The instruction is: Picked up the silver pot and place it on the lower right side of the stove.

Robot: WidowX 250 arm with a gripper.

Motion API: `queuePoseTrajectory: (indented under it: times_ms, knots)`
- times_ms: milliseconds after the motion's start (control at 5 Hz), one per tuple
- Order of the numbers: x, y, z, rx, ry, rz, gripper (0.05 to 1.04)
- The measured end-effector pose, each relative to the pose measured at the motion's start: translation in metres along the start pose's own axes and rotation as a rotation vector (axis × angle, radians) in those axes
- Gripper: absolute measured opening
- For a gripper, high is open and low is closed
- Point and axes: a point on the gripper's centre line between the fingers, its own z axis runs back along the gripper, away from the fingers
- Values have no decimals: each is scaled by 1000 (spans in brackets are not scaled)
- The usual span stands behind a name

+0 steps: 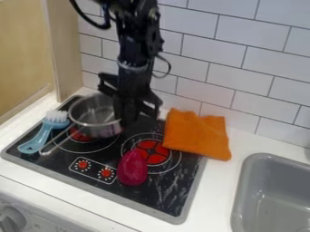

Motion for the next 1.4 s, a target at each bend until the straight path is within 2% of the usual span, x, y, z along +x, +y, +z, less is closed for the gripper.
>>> queuePoseTrajectory:
  times_ms: [400, 600, 1000, 1200, 1400]
  knots:
    - [2, 5, 41, 17, -96, 14, 54]
    - [-2, -19, 66, 8, -136, 3, 54]
    - [-17, -102, 83, -21, -176, -110, 54]
    - [-26, -131, 86, -29, -192, -174, 54]
    - [-36, -151, 75, -30, -169, -227, 54]
